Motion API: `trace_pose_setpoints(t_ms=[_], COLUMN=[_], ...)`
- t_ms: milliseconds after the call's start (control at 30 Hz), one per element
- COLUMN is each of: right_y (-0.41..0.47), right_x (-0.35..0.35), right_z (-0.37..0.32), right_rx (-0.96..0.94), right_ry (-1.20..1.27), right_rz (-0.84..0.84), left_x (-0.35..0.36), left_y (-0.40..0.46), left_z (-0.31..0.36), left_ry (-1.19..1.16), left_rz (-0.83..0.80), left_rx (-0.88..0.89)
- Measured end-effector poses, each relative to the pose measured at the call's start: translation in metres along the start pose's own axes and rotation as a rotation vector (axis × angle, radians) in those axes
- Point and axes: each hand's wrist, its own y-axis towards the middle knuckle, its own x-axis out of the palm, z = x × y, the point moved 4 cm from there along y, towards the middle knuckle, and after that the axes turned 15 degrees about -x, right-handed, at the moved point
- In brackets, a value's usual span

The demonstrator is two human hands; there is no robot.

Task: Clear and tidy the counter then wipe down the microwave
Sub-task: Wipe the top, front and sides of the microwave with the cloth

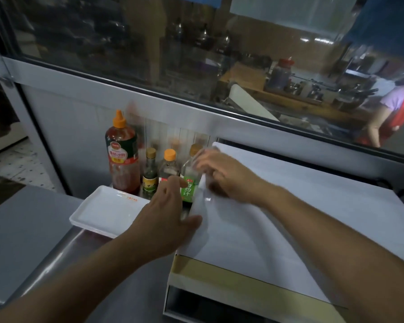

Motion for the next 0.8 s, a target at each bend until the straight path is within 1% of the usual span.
trace_pose_setpoints(t_ms=[67,133,200,300,367,433,467,567,633,700,800], right_y=[0.003,0.001,-0.012,-0.059,-0.084,-0.084,-0.077,-0.065,-0.067,-0.07,-0.088], right_x=[-0.004,-0.005,-0.004,0.0,0.002,-0.002,-0.005,-0.013,-0.015,-0.014,-0.014], right_z=[0.026,0.024,-0.005,-0.066,-0.089,-0.082,-0.066,0.005,0.042,0.039,-0.015], right_rx=[0.138,0.176,0.155,0.091,0.058,0.04,0.061,0.231,0.336,0.367,0.262], right_ry=[-0.053,-0.107,-0.145,-0.086,-0.096,-0.078,-0.07,-0.17,-0.238,-0.238,-0.224], right_rz=[-0.013,-0.022,-0.026,0.013,0.01,0.014,0.002,-0.045,-0.059,-0.038,-0.005], left_x=[0.0,-0.001,-0.001,-0.001,0.001,0.001,0.001,0.0,0.0,0.003,0.013], left_y=[0.0,0.0,0.001,0.002,0.004,0.005,0.005,0.002,-0.002,-0.007,-0.014], left_z=[0.001,0.002,0.003,0.006,0.006,0.008,0.009,0.015,0.022,0.03,0.043], left_ry=[-0.002,0.004,0.026,0.067,0.078,0.082,0.085,0.138,0.228,0.272,0.295], left_rz=[-0.013,-0.025,-0.031,-0.023,-0.028,-0.027,-0.02,0.003,0.061,0.13,0.168], left_rx=[-0.021,-0.034,-0.036,-0.006,-0.003,-0.004,-0.008,-0.015,0.014,0.057,0.109])
